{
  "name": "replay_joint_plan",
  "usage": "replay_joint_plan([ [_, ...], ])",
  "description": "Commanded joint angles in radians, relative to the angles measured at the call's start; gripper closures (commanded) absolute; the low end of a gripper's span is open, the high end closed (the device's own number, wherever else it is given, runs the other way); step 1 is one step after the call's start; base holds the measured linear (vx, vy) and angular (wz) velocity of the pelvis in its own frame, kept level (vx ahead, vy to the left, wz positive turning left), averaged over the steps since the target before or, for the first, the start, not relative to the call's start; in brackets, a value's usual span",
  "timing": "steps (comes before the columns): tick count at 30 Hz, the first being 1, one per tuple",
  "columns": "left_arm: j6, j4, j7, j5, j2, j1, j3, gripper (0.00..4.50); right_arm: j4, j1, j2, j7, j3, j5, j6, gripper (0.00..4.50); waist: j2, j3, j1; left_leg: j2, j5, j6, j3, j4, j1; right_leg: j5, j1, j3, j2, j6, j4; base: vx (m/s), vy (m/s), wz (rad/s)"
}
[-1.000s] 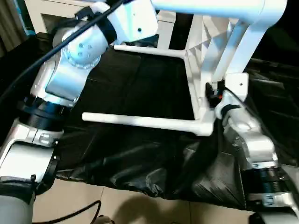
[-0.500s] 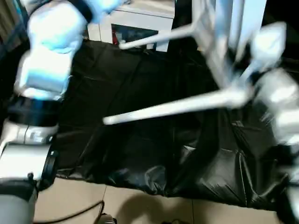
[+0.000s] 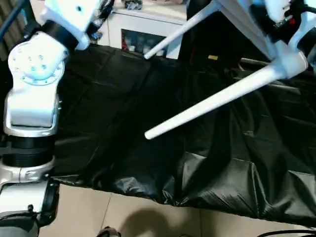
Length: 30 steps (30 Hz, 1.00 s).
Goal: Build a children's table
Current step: Flip table
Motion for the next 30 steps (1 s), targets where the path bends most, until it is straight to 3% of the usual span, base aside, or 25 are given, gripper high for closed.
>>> replay_joint_plan([
  [1, 0.126, 0.11, 0.014, -0.002, -0.014, 0.042, 0.0, 2.52, -0.065, -0.014, 0.014, 0.15, 0.024, 0.094, -0.029, 1.38, -0.007, -0.056, -0.007, 0.005, -0.338, -0.036, 0.003, -0.06, 0.016, -0.459, 0.031, 0.019, -0.034, -0.042, -0.102, 0.0, 0.0, 0.0],
  [3, 0.137, 0.111, 0.014, 0.001, -0.015, 0.048, 0.001, 2.52, -0.069, -0.013, 0.013, 0.164, 0.024, 0.092, -0.044, 1.23, -0.003, -0.057, -0.01, 0.004, -0.348, -0.035, 0.001, -0.06, 0.014, -0.473, 0.03, 0.019, -0.036, -0.036, -0.102, 0.0, 0.0, 0.0],
  [6, 0.154, 0.114, 0.019, -0.003, -0.018, 0.056, 0.002, 2.53, -0.065, -0.012, 0.009, 0.179, 0.016, 0.097, -0.055, 0.96, -0.008, -0.056, -0.011, 0.002, -0.354, -0.028, 0.001, -0.058, 0.014, -0.502, 0.028, 0.016, -0.035, -0.026, -0.106, 0.0, 0.0, 0.0],
  [8, 0.16, 0.117, 0.019, -0.003, -0.017, 0.061, 0.002, 2.54, -0.069, -0.011, 0.01, 0.188, 0.009, 0.108, -0.056, 0.85, -0.001, -0.057, -0.012, 0.002, -0.372, -0.027, -0.001, -0.058, 0.017, -0.512, 0.025, 0.015, -0.034, -0.027, -0.109, 0.0, 0.0, 0.0],
  [11, 0.179, 0.116, 0.028, -0.007, -0.023, 0.066, 0.008, 2.55, -0.072, -0.011, 0.01, 0.199, 0.001, 0.111, -0.063, 0.73, -0.001, -0.055, -0.016, 0.001, -0.406, -0.029, -0.005, -0.059, 0.02, -0.561, 0.021, 0.009, -0.033, -0.018, -0.116, 0.0, 0.0, 0.0],
  [14, 0.192, 0.117, 0.033, -0.007, -0.028, 0.079, 0.01, 2.59, -0.092, -0.011, 0.015, 0.216, -0.027, 0.147, -0.07, 0.73, 0.007, -0.05, -0.02, -0.001, -0.485, -0.034, -0.01, -0.054, 0.035, -0.63, 0.005, 0.0, -0.032, -0.012, -0.129, 0.0, 0.0, 0.0],
  [16, 0.195, 0.118, 0.033, -0.006, -0.028, 0.087, 0.01, 2.63, -0.111, -0.017, 0.026, 0.23, -0.062, 0.192, -0.05, 0.73, 0.008, -0.048, -0.022, -0.003, -0.525, -0.038, -0.015, -0.051, 0.04, -0.668, 0.002, -0.008, -0.032, 0.001, -0.138, 0.0, 0.0, 0.0],
  [17, 0.192, 0.116, 0.032, -0.005, -0.028, 0.092, 0.012, 2.65, -0.125, -0.028, 0.037, 0.238, -0.106, 0.253, -0.024, 0.73, 0.014, -0.047, -0.027, -0.003, -0.564, -0.038, -0.021, -0.049, 0.049, -0.685, -0.002, -0.019, -0.03, 0.004, -0.147, 0.0, 0.0, 0.0],
  [18, 0.18, 0.117, 0.031, -0.004, -0.027, 0.096, 0.011, 2.67, -0.127, -0.04, 0.044, 0.231, -0.141, 0.292, -0.007, 0.73, 0.02, -0.048, -0.03, 0.002, -0.598, -0.038, -0.031, -0.055, 0.055, -0.657, 0.004, -0.03, -0.033, -0.007, -0.151, 0.0, 0.0, 0.0],
  [20, 0.154, 0.122, 0.027, -0.003, -0.022, 0.1, 0.009, 2.72, -0.117, -0.056, 0.051, 0.212, -0.187, 0.334, 0.01, 0.73, 0.031, -0.049, -0.03, 0.012, -0.629, -0.045, -0.045, -0.074, 0.044, -0.591, 0.027, -0.039, -0.039, -0.025, -0.147, 0.0, 0.0, 0.0],
  [21, 0.145, 0.124, 0.025, -0.003, -0.02, 0.101, 0.008, 2.72, -0.11, -0.061, 0.052, 0.206, -0.201, 0.345, 0.015, 0.73, 0.034, -0.048, -0.034, 0.015, -0.661, -0.051, -0.051, -0.082, 0.047, -0.557, 0.033, -0.044, -0.041, -0.041, -0.147, 0.0, 0.0, 0.0],
  [22, 0.12, 0.128, 0.02, -0.007, -0.016, 0.104, 0.008, 2.76, -0.083, -0.075, 0.053, 0.181, -0.25, 0.375, 0.026, 0.73, 0.033, -0.048, -0.033, 0.017, -0.671, -0.053, -0.054, -0.084, 0.047, -0.543, 0.036, -0.046, -0.044, -0.048, -0.147, 0.0, 0.0, 0.0],
  [24, 0.089, 0.142, 0.018, -0.009, -0.009, 0.106, 0.012, 2.79, -0.011, -0.087, 0.048, 0.122, -0.33, 0.401, 0.014, 0.73, 0.041, -0.042, -0.033, 0.02, -0.732, -0.065, -0.059, -0.09, 0.059, -0.513, 0.035, -0.059, -0.044, -0.065, -0.153, 0.0, 0.0, 0.0],
  [25, 0.089, 0.142, 0.018, -0.009, -0.009, 0.106, 0.012, 2.79, -0.011, -0.087, 0.048, 0.122, -0.33, 0.401, 0.014, 0.73, 0.04, -0.04, -0.033, 0.021, -0.75, -0.065, -0.058, -0.089, 0.066, -0.516, 0.031, -0.063, -0.045, -0.066, -0.157, 0.0, 0.0, 0.0],
  [26, 0.065, 0.156, 0.016, -0.009, -0.001, 0.109, 0.016, 2.79, 0.056, -0.087, 0.043, 0.07, -0.412, 0.434, 0.009, 0.73, 0.048, -0.033, -0.032, 0.024, -0.798, -0.069, -0.059, -0.093, 0.079, -0.509, 0.027, -0.073, -0.04, -0.071, -0.16, 0.0, 0.0, 0.0],
  [28, 0.046, 0.167, 0.014, -0.007, 0.007, 0.109, 0.016, 2.81, 0.113, -0.059, 0.025, 0.071, -0.469, 0.458, 0.002, 0.73, 0.057, -0.032, -0.029, 0.042, -0.877, -0.077, -0.061, -0.126, 0.061, -0.434, 0.056, -0.087, -0.027, -0.08, -0.126, 0.0, 0.0, 0.0],
  [29, 0.039, 0.171, 0.012, -0.006, 0.01, 0.109, 0.015, 2.81, 0.132, -0.041, 0.02, 0.076, -0.49, 0.47, 0.005, 0.73, 0.06, -0.03, -0.024, 0.051, -0.905, -0.081, -0.058, -0.147, 0.042, -0.389, 0.072, -0.085, -0.022, -0.088, -0.093, 0.0, 0.0, 0.0],
  [30, 0.025, 0.18, 0.007, -0.004, 0.019, 0.11, 0.013, 2.82, 0.166, 0.017, 0.01, 0.099, -0.527, 0.495, 0.013, 0.73, 0.053, -0.032, 0.0, 0.057, -0.921, -0.081, -0.029, -0.182, 0.013, -0.305, 0.094, -0.062, -0.024, -0.106, -0.012, 0.0, 0.0, 0.0],
])
